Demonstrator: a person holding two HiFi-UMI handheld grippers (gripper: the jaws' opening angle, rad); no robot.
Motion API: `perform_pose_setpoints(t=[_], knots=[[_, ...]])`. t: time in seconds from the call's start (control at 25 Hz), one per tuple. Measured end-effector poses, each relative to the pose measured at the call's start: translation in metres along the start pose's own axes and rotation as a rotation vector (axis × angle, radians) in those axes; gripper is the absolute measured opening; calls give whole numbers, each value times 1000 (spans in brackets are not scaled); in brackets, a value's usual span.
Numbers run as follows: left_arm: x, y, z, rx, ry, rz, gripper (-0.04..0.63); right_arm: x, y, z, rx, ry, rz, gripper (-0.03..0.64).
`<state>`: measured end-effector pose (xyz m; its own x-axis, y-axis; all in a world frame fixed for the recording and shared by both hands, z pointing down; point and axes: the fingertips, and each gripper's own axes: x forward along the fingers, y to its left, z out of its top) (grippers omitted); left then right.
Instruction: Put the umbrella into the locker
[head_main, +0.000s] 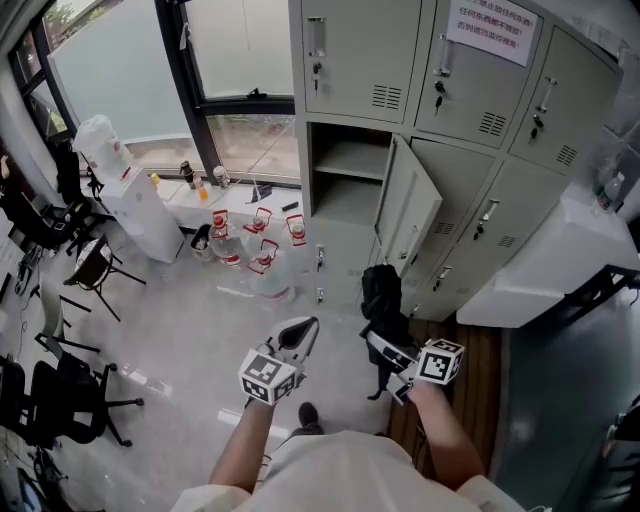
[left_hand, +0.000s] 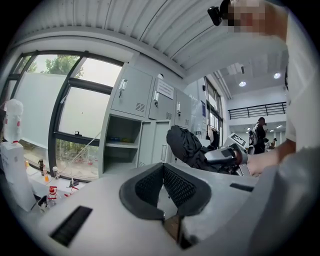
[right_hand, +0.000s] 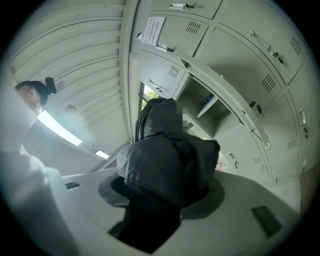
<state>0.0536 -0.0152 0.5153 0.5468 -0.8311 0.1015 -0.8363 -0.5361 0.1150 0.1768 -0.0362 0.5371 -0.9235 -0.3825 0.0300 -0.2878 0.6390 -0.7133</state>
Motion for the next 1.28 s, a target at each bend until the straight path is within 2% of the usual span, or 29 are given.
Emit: perform_pose_setpoints(t=[0.4, 0.68, 0.96, 1.28], knots=[[22, 68, 4, -9, 2, -92, 5, 51, -11, 19, -9, -76, -80, 250], [23, 100, 4, -11, -5, -134, 5, 73, -15, 26, -7, -122, -137, 250], [15, 128, 0, -29, -6, -132, 5, 93, -10, 29, -24, -117, -151, 250], [19, 143, -6, -39, 6, -125, 5, 110, -24, 31, -31, -109, -186, 249]])
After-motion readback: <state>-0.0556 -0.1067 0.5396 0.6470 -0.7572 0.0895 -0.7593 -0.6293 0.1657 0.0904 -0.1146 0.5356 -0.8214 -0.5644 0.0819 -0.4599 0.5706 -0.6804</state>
